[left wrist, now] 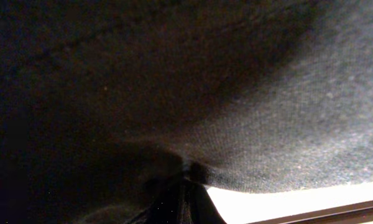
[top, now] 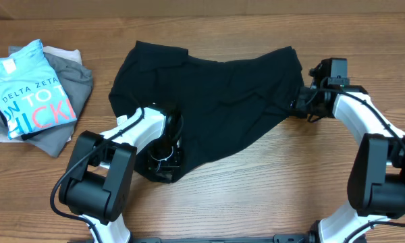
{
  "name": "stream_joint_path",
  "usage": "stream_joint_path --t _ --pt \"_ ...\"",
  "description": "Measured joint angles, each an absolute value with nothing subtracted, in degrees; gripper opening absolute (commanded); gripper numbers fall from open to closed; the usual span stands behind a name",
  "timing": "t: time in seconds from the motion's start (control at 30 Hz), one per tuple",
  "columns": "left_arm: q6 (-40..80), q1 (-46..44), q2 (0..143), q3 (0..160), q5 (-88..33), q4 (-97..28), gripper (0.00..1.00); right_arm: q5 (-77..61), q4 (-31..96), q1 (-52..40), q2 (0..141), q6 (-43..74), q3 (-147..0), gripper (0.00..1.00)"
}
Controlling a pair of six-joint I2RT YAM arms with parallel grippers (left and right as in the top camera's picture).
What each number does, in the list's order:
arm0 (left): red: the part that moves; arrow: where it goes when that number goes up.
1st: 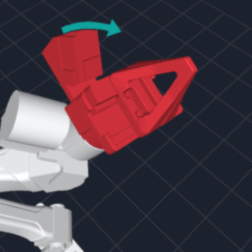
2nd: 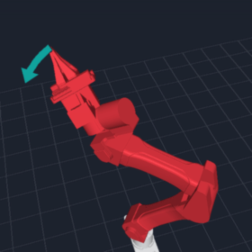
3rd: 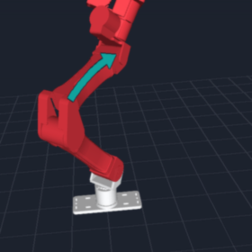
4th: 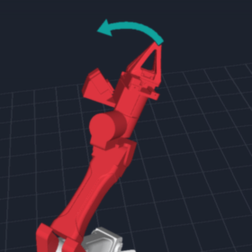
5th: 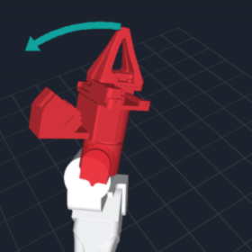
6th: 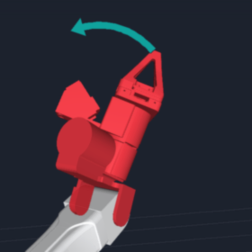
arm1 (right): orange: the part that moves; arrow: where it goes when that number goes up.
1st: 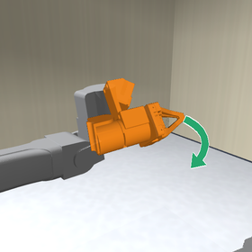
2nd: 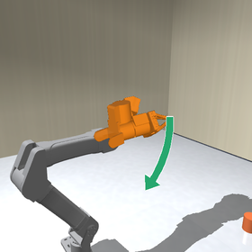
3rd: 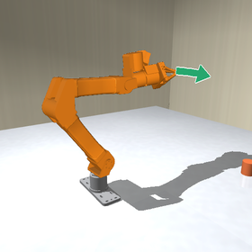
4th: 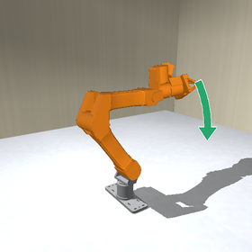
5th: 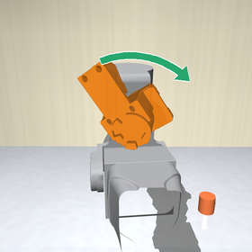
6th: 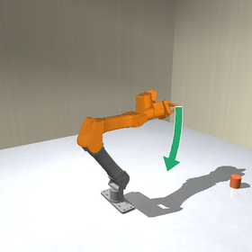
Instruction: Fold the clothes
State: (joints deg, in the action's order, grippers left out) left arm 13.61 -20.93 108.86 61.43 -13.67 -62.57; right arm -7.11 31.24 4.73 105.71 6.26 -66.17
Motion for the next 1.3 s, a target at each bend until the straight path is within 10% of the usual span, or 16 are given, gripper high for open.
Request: stream_joint_path --t 0.27,0.37,0.73,1.0,1.3 --pt "13.6 -20.9 108.9 61.4 -13.7 -62.6 0.04 -8.6 32.9 4.7 105.7 5.8 -66.2 0.31" --pt "13.6 -20.9 108.9 61.4 -13.7 -62.6 0.04 -8.8 32.9 4.7 105.7 5.4 -66.0 0.04" --pt "13.6 -20.9 108.9 61.4 -13.7 -62.5 0.04 -15.0 20.4 4.7 106.6 6.9 -67.2 0.04" --pt "13.6 -20.9 108.9 61.4 -13.7 -62.6 0.04 -17.1 8.2 4.7 106.8 11.9 -74.4 0.80" --pt "13.6 -20.9 108.9 61.4 -13.7 -62.5 0.04 -1.4 35.0 4.8 106.8 14.0 -73.9 0.86"
